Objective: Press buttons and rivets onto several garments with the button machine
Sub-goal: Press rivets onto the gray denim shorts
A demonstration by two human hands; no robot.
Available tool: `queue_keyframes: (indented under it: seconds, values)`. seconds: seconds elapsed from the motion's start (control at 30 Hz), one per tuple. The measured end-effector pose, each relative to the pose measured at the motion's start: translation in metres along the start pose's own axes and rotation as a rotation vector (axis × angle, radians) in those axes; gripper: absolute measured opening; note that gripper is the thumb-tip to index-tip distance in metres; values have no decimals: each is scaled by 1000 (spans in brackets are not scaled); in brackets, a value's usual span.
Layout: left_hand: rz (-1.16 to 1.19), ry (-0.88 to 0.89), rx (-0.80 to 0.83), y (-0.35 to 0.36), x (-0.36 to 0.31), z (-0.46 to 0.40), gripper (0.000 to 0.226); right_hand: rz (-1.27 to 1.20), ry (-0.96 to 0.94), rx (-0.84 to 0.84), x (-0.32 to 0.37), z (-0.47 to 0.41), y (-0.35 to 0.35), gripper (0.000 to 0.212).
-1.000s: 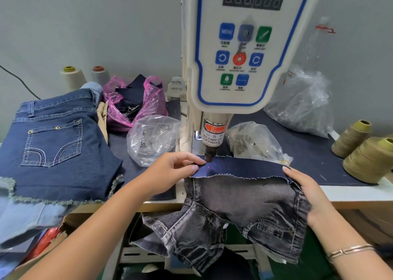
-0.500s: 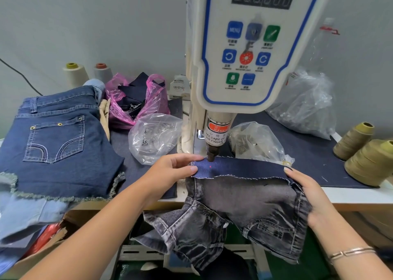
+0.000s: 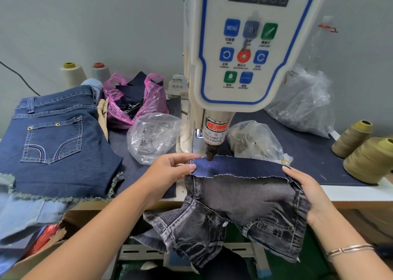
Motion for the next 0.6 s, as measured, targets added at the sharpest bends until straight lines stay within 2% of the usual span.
queue_keyframes:
  seconds: [0.6]
  values:
    - [53,-9,-5,0,5,-1,27,24,10,1,-1,1,0,11]
Point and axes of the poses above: each hand's wrist, its own z-axis away from the middle knuckle, its own y-axis out of the palm, x = y × z, the point moved 5 cm from there along -z, towards the middle knuckle, and after that the axes turned 14 degrees about -z, right-handed, at the moved point
